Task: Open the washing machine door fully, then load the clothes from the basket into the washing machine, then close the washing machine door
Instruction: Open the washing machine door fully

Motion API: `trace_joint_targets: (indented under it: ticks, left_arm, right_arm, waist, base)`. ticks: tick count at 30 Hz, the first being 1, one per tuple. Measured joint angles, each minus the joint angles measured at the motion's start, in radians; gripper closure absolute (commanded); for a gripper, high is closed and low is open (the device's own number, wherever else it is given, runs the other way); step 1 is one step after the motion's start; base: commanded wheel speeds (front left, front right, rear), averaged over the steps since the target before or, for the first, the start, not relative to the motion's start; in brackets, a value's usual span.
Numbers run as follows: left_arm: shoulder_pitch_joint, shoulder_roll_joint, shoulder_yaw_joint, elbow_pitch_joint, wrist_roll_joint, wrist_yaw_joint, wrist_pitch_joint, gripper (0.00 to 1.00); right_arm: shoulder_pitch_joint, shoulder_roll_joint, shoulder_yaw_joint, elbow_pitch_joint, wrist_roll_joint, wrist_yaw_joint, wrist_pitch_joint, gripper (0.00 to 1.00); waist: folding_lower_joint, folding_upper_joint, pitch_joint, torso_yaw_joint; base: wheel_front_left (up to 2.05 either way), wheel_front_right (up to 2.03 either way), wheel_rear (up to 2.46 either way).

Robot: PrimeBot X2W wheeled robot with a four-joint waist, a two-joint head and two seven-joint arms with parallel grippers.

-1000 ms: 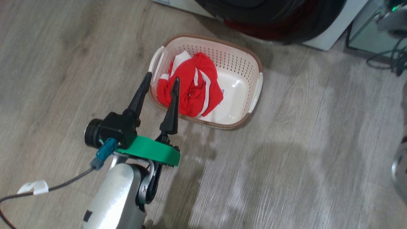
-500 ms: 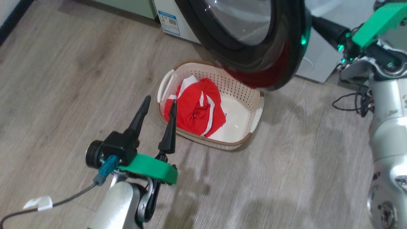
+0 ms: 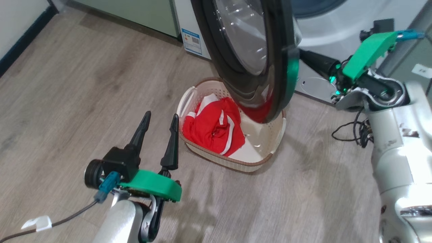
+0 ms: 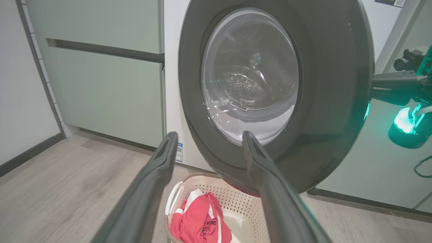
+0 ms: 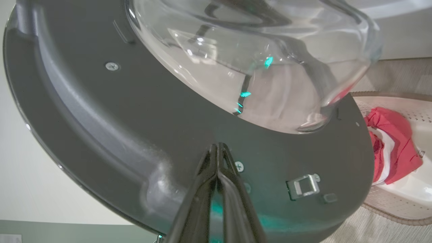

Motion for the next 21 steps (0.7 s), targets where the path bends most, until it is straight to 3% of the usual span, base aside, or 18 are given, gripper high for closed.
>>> trace_joint_targets:
  ticks: [9,21]
  left_arm:
    - [0.035,0.001,0.013,0.013,0.007,-0.004,0.0,0.0]
    - [0.04,0.001,0.024,0.015,0.007,-0.004,0.0,0.0]
  right_arm:
    - [0.037,0.006,0.142,-0.003,0.117,0.0,-0.011,1.0]
    - [0.047,0.012,0.381,0.005,0.27,0.0,-0.111,1.0]
  waist:
    - [0.0,0.0,-0.03,0.052]
    - [0.0,0.0,-0.045,0.132]
  base:
    - [0.0,0.0,0.0]
    - [0.0,0.0,0.0]
